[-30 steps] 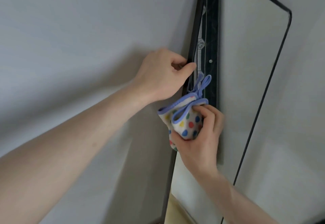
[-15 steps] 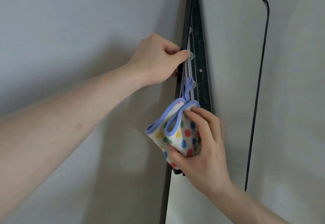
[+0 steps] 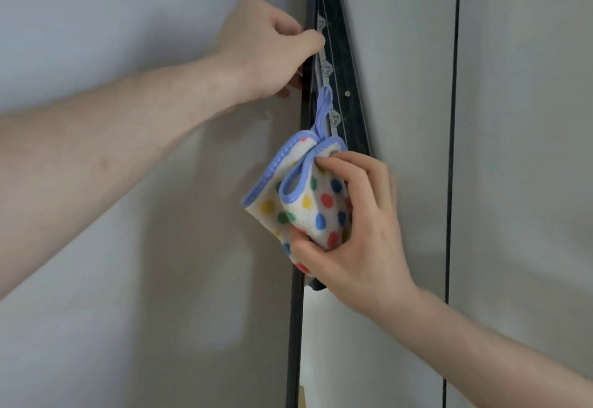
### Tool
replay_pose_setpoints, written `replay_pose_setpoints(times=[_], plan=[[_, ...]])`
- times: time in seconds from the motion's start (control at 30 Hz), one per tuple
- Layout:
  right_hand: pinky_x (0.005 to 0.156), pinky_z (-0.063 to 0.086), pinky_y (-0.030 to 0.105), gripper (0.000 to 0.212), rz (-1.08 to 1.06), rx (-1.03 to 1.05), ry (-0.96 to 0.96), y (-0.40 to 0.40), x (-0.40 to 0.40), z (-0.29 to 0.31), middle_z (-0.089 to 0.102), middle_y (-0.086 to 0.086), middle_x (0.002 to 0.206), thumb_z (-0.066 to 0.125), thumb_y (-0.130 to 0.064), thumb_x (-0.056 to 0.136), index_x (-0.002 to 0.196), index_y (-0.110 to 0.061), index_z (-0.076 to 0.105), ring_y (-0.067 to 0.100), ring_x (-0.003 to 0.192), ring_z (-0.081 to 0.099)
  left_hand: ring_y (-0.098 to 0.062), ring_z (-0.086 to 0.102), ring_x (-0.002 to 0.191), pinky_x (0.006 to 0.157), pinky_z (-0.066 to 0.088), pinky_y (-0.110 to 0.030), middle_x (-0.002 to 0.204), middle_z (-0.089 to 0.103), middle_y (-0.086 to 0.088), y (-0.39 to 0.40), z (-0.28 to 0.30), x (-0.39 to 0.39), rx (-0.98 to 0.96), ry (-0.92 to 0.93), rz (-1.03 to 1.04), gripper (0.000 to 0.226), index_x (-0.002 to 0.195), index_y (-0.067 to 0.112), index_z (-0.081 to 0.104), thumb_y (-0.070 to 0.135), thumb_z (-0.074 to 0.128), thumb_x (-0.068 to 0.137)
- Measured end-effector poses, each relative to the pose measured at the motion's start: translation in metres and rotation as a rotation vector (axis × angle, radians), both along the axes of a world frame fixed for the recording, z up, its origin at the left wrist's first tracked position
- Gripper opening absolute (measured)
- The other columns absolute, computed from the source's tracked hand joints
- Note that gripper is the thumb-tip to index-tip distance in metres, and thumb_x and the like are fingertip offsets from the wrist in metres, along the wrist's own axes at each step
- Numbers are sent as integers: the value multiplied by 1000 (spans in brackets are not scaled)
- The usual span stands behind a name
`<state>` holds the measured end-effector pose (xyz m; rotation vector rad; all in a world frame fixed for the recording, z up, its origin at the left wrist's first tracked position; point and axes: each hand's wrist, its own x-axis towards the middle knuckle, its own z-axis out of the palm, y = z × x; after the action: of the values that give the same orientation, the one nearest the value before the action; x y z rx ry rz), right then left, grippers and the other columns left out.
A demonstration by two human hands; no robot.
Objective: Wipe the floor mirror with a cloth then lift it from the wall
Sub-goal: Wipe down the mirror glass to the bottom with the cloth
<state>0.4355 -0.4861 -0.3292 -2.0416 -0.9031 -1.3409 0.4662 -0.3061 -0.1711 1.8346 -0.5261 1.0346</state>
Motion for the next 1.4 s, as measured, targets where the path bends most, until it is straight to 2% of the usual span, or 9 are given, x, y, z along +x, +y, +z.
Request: replay_pose_setpoints(times=[0.23,0.37,0.47,0.7,0.87,0.97,1.1,1.2,1.4], plan=[[103,47,32,75,23,28,14,0,-1,3,45,-8,136,82,-36,66,135,-20,55,21,127,48,-23,64,53,60,63,-48,66,56,-16,-7,-10,7,-75,-64,7,41,81,-11,68,30,65,88],[103,46,28,73,-6,73,42,5,3,27,44,-9,136,78,-40,69,135,-23,54,17,128,44,-39,67,65,61,61,-54,71,59,-26,0,-3,4,-22,-6,-7,47,86,-15,65,33,65,85],[103,47,29,72,-52,100,77,9,3,29,43,-13,138,75,-45,71,137,-27,52,13,129,42,-36,72,69,63,63,-49,75,57,-14,2,1,3,-2,72,-16,48,91,-14,67,33,68,87],[111,45,37,80,-172,-53,115,3,-24,-32,37,-12,154,76,-51,82,150,-25,44,11,140,37,-25,78,74,76,65,-44,91,78,-17,6,9,-14,41,205,59,42,94,-4,74,38,65,92],[120,33,26,80,-151,-33,286,-20,-31,-46,18,-31,163,65,-52,93,161,-41,25,-7,149,19,-34,76,78,77,64,-43,80,77,-16,-1,10,-23,66,233,142,45,80,-3,72,38,62,94],[120,30,22,78,-167,-6,375,-41,-25,-53,5,-37,164,61,-43,99,162,-42,14,-13,150,13,-37,74,75,80,62,-42,68,68,-15,-5,13,-32,114,227,217,44,59,13,55,35,59,96],[115,39,24,76,-273,104,455,-78,0,-52,12,-24,165,54,-39,103,165,-29,13,2,150,27,-29,64,62,82,61,-44,64,57,-10,-8,10,-32,120,205,259,43,58,19,45,35,56,97],[120,32,28,71,-368,94,517,-107,21,-44,10,-11,171,47,-34,107,166,-25,9,5,150,21,-28,66,61,81,61,-43,65,62,-11,-11,5,-32,91,208,291,40,61,19,49,35,55,96],[128,20,45,75,-480,212,732,-149,68,-24,5,20,170,47,-31,107,165,-11,4,35,158,9,-33,74,71,81,62,-40,80,77,-14,-18,2,-37,56,226,324,44,60,16,54,37,57,98]])
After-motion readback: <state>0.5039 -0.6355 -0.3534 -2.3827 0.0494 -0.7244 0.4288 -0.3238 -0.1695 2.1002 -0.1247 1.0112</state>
